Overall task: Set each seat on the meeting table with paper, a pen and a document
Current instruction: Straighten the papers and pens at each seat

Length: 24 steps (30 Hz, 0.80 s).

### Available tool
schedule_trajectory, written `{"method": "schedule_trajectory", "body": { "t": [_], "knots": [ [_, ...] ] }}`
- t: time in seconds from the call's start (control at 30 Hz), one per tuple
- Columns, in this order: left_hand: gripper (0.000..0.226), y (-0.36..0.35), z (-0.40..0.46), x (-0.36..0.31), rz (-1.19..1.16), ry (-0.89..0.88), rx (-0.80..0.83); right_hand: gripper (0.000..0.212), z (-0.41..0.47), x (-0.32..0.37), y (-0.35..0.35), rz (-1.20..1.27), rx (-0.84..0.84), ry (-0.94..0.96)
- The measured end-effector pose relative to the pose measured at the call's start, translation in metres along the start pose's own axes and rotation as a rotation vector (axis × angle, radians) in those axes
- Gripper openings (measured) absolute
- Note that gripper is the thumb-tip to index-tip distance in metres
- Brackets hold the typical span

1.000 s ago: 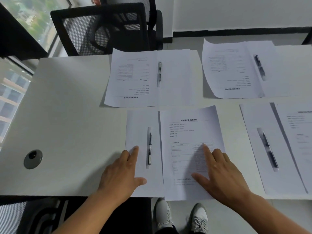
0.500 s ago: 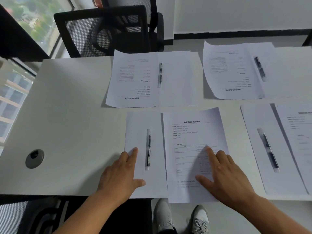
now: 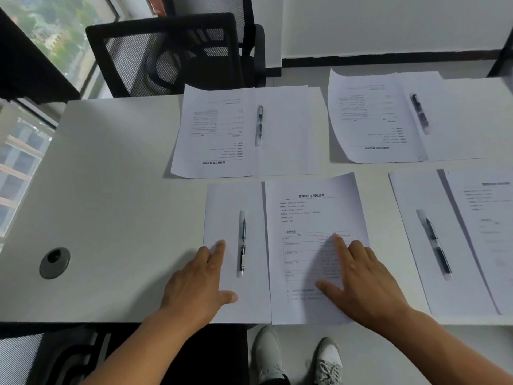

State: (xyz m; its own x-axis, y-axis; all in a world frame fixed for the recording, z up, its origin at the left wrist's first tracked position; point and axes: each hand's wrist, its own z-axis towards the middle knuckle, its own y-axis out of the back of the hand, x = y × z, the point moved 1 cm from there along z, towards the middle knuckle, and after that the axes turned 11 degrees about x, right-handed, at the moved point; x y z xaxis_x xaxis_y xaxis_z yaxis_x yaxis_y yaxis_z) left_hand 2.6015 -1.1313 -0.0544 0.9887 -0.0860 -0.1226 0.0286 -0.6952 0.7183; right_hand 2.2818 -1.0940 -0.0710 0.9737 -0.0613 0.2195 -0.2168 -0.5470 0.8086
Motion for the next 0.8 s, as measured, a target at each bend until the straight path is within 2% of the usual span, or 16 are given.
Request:
{"method": "schedule_trajectory", "body": {
  "t": [0.8],
  "knots": [
    [0.114,-0.0027,-0.0003,-0.0017,-0.045,0.001,-0.026,0.104,0.005,0.0021,0.0025,0.006,0.007,-0.01]
  ]
}}
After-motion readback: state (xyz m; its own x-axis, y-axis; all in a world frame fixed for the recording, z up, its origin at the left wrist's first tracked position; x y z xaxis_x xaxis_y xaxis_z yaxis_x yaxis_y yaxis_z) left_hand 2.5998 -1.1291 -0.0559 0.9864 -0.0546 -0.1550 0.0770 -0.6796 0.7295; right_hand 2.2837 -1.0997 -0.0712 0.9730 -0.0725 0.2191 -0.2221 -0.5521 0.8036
